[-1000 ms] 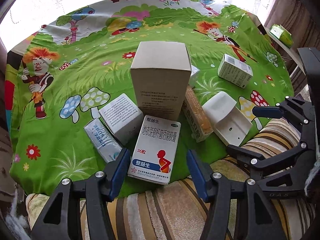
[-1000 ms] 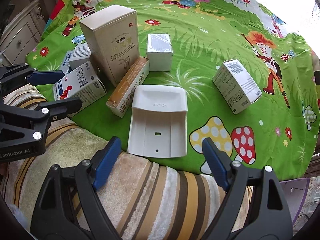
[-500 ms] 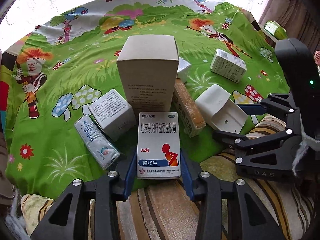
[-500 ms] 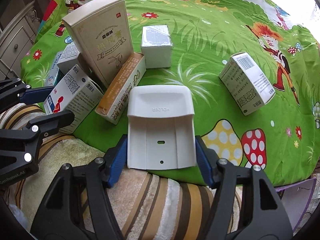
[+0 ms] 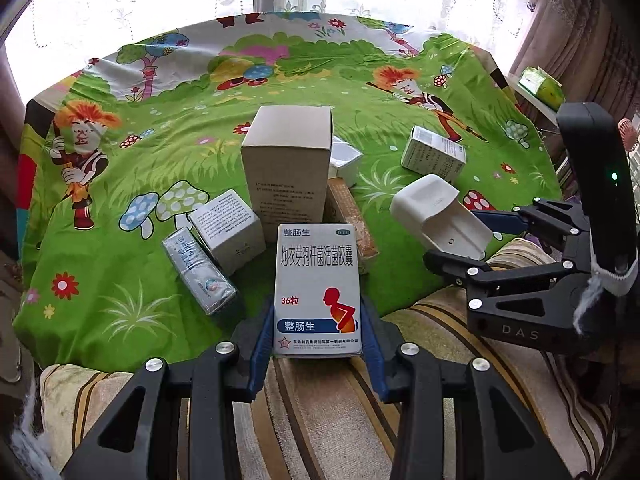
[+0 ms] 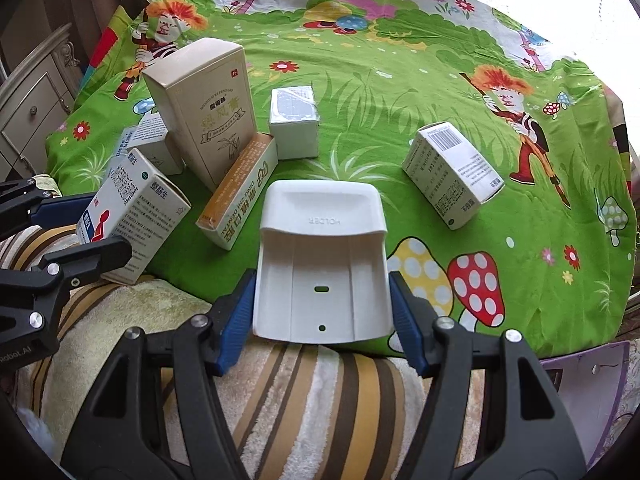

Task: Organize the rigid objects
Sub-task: 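Carry the medicine box and white holder into the purple box and open both grippers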

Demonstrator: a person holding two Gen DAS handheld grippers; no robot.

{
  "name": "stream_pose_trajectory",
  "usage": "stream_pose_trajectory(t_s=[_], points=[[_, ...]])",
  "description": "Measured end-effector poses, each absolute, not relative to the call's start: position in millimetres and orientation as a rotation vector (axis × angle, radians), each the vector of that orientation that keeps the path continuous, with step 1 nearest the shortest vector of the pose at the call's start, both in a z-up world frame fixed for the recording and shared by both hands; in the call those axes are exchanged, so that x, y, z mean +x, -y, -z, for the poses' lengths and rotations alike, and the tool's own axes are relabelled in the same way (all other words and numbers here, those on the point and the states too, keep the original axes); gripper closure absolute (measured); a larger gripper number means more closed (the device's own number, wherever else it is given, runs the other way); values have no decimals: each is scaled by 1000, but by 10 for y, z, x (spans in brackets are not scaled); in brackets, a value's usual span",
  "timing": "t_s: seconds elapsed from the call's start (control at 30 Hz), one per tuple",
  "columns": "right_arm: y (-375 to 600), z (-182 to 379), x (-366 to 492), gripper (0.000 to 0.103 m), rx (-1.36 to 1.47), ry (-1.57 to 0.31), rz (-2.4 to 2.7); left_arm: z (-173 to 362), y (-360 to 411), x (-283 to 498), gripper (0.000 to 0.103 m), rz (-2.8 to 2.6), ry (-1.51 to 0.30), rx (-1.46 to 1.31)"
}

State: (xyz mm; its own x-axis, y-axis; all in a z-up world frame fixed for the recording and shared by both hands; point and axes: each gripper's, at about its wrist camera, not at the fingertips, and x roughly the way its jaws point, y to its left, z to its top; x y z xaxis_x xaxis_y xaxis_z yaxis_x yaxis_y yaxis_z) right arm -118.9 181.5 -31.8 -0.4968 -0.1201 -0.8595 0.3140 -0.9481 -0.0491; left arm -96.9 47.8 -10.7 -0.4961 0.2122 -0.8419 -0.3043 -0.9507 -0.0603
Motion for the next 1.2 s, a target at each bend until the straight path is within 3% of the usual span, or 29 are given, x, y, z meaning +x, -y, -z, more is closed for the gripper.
stream_pose_trajectory(t_s=[0.6, 1.2], points=[[-2231, -58, -759, 36, 1288, -147, 2622, -169, -865, -691, 62, -2455, -196, -1308], [-3267, -214, -127, 36, 1288, 73, 2760, -265, -1637, -424, 62, -2315, -240, -1233]])
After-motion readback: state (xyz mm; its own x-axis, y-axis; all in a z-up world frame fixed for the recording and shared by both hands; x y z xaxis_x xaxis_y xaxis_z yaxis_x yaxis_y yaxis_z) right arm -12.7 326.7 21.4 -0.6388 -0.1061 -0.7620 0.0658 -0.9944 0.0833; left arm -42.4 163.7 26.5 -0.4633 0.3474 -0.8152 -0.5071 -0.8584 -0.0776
